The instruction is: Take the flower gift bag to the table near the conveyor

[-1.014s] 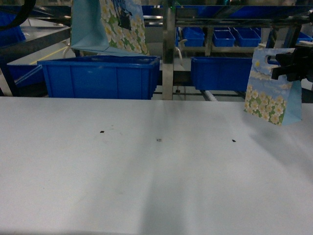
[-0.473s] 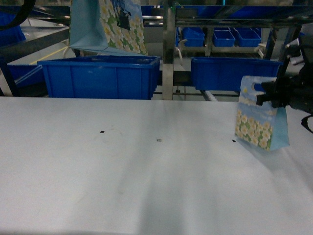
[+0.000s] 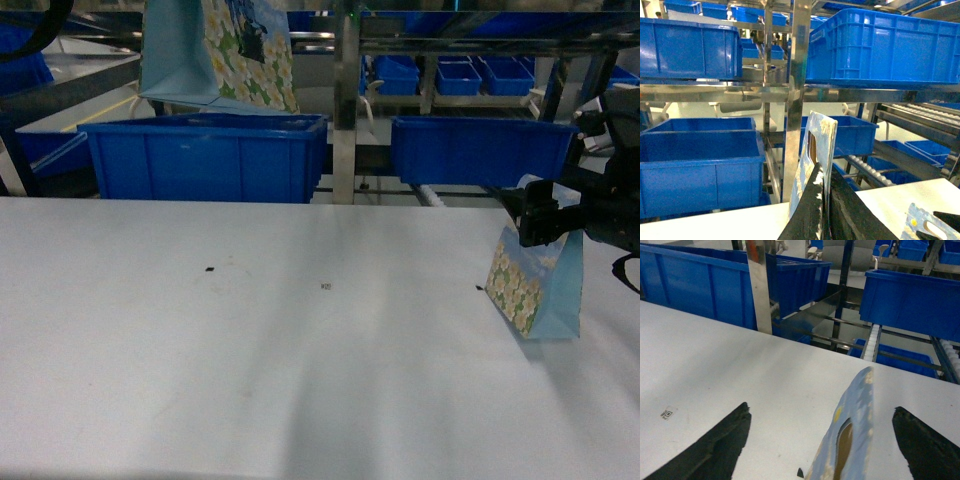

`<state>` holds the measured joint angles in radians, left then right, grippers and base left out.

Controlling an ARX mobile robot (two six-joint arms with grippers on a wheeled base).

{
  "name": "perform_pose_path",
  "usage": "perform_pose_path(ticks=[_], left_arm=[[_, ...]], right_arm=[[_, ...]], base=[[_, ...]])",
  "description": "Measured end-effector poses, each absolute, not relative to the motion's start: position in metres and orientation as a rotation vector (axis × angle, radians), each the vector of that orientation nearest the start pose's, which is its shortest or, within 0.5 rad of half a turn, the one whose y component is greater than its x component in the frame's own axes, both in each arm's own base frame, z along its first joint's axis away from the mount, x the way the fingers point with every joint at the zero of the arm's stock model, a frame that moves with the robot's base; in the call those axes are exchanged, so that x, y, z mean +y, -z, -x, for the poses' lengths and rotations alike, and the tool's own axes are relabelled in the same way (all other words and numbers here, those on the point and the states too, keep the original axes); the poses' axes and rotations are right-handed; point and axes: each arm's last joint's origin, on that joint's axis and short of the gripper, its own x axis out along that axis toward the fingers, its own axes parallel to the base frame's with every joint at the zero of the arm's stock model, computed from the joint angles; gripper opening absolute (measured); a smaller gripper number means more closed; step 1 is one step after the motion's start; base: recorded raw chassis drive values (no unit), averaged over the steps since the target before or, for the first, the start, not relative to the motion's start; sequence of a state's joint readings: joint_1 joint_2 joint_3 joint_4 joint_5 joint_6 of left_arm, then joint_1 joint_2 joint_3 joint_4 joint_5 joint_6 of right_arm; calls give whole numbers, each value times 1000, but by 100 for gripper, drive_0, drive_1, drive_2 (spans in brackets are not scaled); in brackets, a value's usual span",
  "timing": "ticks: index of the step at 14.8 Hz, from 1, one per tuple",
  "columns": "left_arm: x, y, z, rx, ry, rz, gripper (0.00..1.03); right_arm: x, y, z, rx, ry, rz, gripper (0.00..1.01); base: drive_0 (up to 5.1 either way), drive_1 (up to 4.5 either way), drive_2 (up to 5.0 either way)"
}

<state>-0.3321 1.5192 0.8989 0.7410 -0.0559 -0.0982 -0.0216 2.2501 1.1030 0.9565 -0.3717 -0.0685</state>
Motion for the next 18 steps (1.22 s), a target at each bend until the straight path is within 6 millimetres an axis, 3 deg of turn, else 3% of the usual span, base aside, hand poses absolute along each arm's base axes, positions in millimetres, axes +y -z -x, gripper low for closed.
perform_pose_path(ticks=[2, 7, 8, 10, 11, 13, 14, 16, 18], left_arm=[[-108, -285, -319, -105, 281, 121, 2], [-108, -285, -319, -105, 282, 121, 2], [-108, -285, -319, -106, 282, 121, 2], [-108, -285, -319, -105, 281, 121, 2], [-108, -285, -319, -106, 282, 121, 2], [-108, -284, -325, -137, 298, 116, 2], [-103, -272, -335, -97, 281, 106, 2], [-87, -254, -342, -47, 229, 75, 2], [-71, -251, -347, -61, 179, 52, 2]], right_arm=[[-9, -108, -426, 164, -342, 12, 100], [-19, -173, -409, 66, -376, -114, 98], [-17, -190, -407, 25, -407, -147, 98], [-6, -250, -397, -127, -497, -175, 98], [-3, -261, -395, -157, -516, -174, 98], [-4, -249, -398, -111, -511, -201, 98], [-4, -243, -399, -89, -509, -213, 98], [-4, -244, -399, -95, -510, -214, 98], [-3, -244, -399, -94, -511, -215, 98]], base=[[0, 0, 0], [0, 0, 0], [0, 0, 0], [0, 0, 0], [0, 0, 0], [0, 0, 0], [0, 0, 0], [0, 0, 0], [0, 0, 0]])
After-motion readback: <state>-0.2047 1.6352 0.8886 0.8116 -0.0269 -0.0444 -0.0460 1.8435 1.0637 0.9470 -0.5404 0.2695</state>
